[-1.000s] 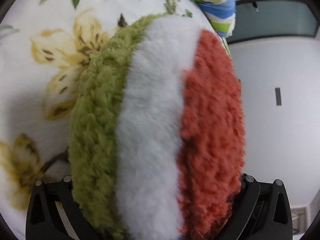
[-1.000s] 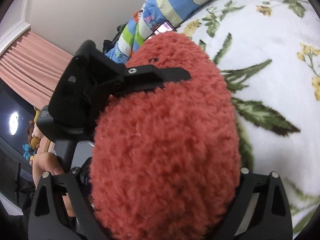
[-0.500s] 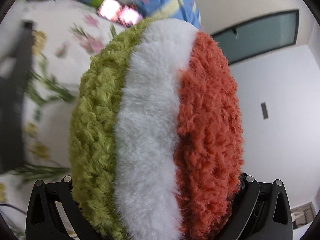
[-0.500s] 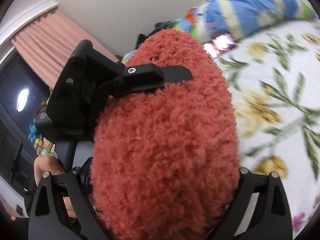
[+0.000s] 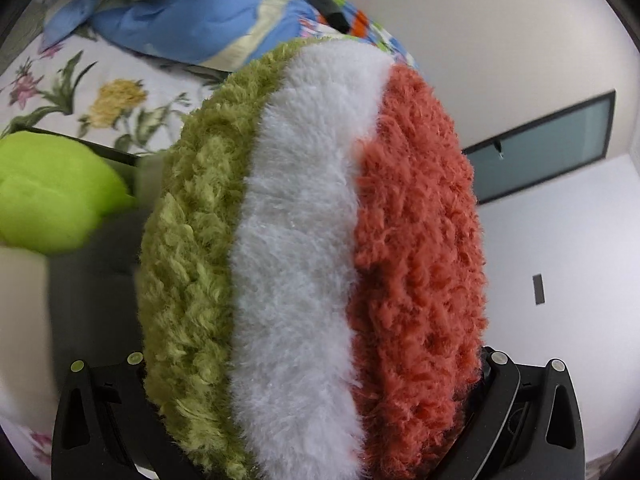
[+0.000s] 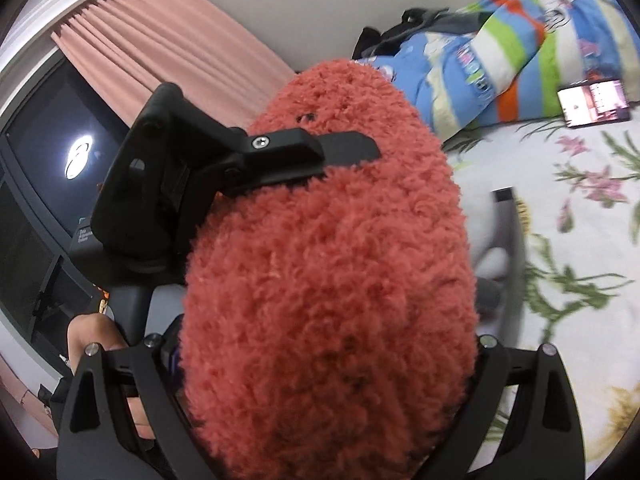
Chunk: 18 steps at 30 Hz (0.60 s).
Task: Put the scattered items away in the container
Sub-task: 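Lift the watermelon plush with both tools and carry it to the box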
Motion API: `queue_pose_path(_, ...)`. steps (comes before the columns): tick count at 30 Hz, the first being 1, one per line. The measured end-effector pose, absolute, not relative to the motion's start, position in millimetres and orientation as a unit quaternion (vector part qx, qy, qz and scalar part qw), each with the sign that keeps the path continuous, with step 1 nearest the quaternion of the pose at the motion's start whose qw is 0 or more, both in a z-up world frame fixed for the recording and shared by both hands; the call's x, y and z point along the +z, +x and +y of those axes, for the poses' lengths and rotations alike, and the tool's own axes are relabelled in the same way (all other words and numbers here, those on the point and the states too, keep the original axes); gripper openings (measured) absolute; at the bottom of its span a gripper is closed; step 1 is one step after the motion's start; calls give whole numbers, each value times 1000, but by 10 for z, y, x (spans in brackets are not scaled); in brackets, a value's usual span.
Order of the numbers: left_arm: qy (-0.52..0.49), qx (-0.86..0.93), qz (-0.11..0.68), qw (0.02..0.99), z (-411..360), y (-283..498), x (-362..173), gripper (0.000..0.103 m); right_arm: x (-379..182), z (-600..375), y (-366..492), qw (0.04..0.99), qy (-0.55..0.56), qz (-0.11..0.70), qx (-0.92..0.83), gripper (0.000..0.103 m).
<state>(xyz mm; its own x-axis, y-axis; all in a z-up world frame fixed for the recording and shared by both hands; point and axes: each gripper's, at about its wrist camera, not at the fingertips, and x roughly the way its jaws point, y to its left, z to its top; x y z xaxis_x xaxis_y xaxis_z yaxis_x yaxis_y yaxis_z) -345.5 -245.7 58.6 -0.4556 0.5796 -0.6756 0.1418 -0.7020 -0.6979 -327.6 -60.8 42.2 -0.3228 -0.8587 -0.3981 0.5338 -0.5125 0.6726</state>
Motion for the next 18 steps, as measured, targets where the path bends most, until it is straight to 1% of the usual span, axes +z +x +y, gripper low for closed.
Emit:
queue_pose_path(3, -516, 754, -382, 138, -2612, -3461, 348, 103, 323, -764, -3373, 440, 393, -209, -780, 97)
queue_pose_path(6, -527, 741, -392, 139, -2643, -3392, 203, 103, 219, -818, -3380, 429, 413, -202, -778, 101)
queue_pose_path(8, -532, 745, -377, 140, -2587, -3346, 229, 103, 186, -760, -3352, 424, 421, -200, -777, 103)
queue_pose_path(13, -562, 751, -329, 112, -2399, -3362, 333, 103, 252, -567, -3277, 411, 419, -204, -784, 103)
queue_pose_path(18, -569, 754, -320, 74, -2339, -3325, 440, 103, 287, -358, -3228, 389, 404, -203, -803, 103)
